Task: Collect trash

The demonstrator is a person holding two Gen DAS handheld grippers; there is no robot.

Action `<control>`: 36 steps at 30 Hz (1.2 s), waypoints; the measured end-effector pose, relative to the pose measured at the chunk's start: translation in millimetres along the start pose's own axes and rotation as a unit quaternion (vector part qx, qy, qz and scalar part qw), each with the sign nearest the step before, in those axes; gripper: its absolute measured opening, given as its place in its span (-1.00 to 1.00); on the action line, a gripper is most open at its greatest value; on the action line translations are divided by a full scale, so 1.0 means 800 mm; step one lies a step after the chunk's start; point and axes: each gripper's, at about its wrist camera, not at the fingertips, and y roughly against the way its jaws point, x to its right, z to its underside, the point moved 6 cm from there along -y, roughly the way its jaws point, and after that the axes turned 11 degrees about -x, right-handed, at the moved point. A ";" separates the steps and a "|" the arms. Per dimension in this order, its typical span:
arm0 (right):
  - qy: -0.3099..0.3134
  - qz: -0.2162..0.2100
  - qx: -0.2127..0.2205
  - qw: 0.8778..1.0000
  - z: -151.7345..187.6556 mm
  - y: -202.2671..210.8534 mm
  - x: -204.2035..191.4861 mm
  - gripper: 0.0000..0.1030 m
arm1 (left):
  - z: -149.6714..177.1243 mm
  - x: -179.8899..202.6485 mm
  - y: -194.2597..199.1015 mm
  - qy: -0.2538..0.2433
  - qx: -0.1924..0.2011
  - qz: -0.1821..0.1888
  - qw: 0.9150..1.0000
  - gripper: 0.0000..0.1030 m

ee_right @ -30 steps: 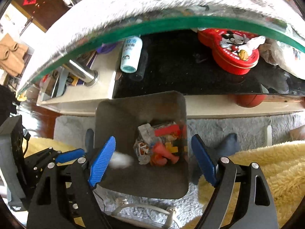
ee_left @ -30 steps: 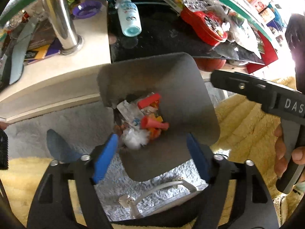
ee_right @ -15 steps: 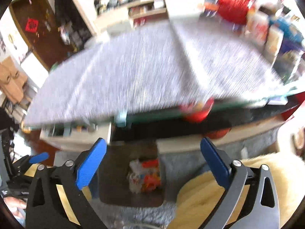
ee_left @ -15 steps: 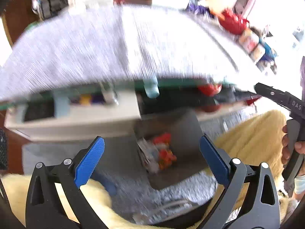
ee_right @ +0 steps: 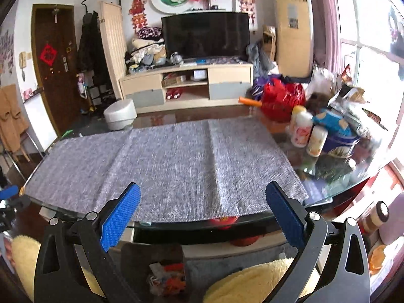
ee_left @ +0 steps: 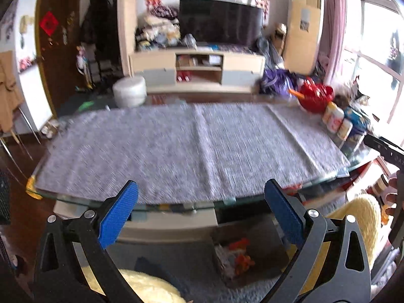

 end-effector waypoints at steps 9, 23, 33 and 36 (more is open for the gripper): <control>-0.001 0.011 0.055 0.998 -0.014 0.037 0.000 0.94 | -0.019 -0.004 0.045 0.013 0.061 -0.024 0.998 0.84; -0.005 0.008 0.070 0.997 -0.022 0.051 -0.005 0.94 | -0.025 -0.005 0.049 0.016 0.071 -0.021 0.997 0.84; -0.005 0.004 0.070 0.998 -0.026 0.051 -0.010 0.94 | -0.029 -0.003 0.047 0.018 0.076 -0.021 0.997 0.84; -0.004 0.005 0.068 0.998 -0.027 0.049 -0.012 0.94 | -0.029 -0.003 0.046 0.017 0.074 -0.020 0.997 0.84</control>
